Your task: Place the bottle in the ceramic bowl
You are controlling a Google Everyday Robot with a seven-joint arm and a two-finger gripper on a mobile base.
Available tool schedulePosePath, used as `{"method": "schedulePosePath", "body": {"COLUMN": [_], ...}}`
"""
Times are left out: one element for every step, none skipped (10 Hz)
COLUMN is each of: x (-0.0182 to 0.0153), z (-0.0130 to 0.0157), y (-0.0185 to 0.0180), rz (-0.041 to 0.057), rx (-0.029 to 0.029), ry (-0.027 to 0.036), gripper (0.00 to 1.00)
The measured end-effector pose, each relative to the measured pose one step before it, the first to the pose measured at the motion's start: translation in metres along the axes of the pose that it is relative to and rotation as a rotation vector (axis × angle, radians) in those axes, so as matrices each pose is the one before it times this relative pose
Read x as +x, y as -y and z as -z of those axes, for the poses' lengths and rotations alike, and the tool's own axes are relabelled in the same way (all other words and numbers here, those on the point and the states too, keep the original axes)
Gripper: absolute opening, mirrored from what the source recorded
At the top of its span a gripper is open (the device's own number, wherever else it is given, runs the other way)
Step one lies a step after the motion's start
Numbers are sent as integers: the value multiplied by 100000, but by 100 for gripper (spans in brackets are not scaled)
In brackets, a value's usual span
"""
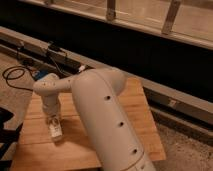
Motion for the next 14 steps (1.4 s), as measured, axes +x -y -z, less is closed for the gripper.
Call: {"method": "schedulePosePath", "body": {"x": [35, 98, 169, 111, 36, -16, 30, -67, -81, -353, -498, -585, -506, 71], "z": [1795, 1836, 2967, 1082, 264, 12, -49, 11, -51, 219, 506, 1054, 1621, 1067], "y": [1441, 990, 1106, 611, -26, -98, -123, 70, 76, 30, 760, 1533, 2634, 2019], "rz": [-1783, -1491, -2285, -878, -19, 144, 190, -246, -127, -376, -1130, -2021, -3291, -2018], "rx": [1818, 668, 105, 412, -114, -38, -43, -57, 91, -406, 302, 594, 1323, 780], "ry": [4319, 3647, 4848, 1721, 437, 53, -98, -99, -276, 349, 794, 1620, 2567, 2163], "gripper": [0, 0, 0, 0, 0, 0, 0, 0, 0, 0, 0, 0, 0, 0]}}
